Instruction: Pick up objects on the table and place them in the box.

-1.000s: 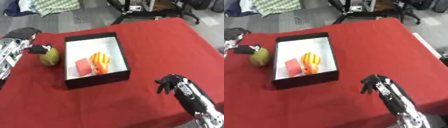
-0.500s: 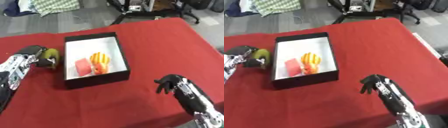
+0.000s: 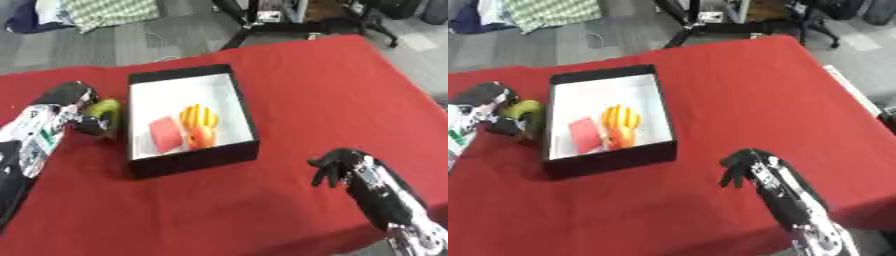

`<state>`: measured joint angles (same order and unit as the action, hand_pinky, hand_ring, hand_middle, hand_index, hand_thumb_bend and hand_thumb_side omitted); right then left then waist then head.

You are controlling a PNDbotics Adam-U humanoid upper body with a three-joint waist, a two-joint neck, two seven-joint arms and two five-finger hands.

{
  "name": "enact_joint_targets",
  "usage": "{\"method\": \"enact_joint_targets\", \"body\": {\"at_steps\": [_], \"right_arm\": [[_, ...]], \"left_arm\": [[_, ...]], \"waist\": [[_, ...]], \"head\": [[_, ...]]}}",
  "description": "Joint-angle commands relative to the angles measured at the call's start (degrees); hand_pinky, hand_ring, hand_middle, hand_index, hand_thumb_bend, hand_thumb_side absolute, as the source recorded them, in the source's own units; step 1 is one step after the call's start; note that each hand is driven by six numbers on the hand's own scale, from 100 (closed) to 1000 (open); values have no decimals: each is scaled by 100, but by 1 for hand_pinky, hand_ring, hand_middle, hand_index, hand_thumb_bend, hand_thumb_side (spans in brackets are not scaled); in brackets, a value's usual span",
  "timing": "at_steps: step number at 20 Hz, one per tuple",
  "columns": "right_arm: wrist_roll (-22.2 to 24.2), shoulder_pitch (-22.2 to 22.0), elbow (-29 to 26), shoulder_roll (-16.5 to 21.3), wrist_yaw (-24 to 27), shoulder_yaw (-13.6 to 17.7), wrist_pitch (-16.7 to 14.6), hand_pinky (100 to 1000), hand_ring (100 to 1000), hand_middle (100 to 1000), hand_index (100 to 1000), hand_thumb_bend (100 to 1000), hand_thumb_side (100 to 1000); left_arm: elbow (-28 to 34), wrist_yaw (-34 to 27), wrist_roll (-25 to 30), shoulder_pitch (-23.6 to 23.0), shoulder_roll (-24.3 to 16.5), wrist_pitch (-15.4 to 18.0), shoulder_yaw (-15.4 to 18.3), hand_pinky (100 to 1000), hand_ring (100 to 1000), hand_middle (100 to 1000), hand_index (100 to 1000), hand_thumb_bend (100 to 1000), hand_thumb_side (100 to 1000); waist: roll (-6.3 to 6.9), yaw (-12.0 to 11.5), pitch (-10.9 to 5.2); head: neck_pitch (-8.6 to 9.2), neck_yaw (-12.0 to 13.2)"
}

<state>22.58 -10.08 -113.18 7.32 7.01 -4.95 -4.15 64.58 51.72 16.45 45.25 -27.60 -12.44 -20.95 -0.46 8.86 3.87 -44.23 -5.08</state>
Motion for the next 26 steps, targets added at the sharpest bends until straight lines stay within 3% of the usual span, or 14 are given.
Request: {"method": "enact_joint_targets", "body": {"at_steps": [1,5,9,15,19,23,24,25,26], "right_arm": [[-11,4,-103,52,-20,10,4,879,491,302,608,100,783],[13,-4,-103,67,-7,-12,2,879,491,302,608,100,758],[30,24,-111,77,26,-11,-9,878,491,302,608,100,739],[18,64,-107,56,17,-3,19,879,491,302,608,100,793],[7,67,-117,52,-3,-8,31,879,491,302,608,100,787],[12,66,-128,70,19,-5,14,879,491,302,608,100,746],[16,65,-130,75,27,-4,8,879,491,302,608,100,737],[18,62,-130,80,33,-1,4,879,491,302,608,100,738],[19,59,-129,83,37,1,2,879,491,302,608,100,738]], "left_arm": [[573,-293,-249,369,-368,74,11,613,336,297,522,100,266],[1171,-661,-256,686,-348,273,-157,621,345,306,532,100,270],[1738,-996,16,683,-235,431,-539,639,371,333,554,100,256],[2312,-819,579,413,-134,187,-1286,671,428,396,610,100,232],[2305,-658,971,281,-100,262,-1514,703,511,483,684,100,226],[2427,-507,1510,203,-75,409,-1577,767,665,662,811,100,224],[2480,-440,1592,198,-82,433,-1588,802,746,765,884,159,252],[2532,-363,1666,192,-93,453,-1594,815,767,789,903,167,330],[2591,-276,1715,191,-111,467,-1585,835,794,821,928,212,530]], "waist": [[-2,-7,-62],[-3,-11,-98],[1,26,-105],[23,73,-29],[33,83,-11],[26,69,-46],[24,66,-55],[24,62,-62],[24,58,-69]], "head": [[11,-3],[11,21],[11,25],[11,10],[11,13],[11,-2],[11,-4],[11,-5],[11,-3]]}}
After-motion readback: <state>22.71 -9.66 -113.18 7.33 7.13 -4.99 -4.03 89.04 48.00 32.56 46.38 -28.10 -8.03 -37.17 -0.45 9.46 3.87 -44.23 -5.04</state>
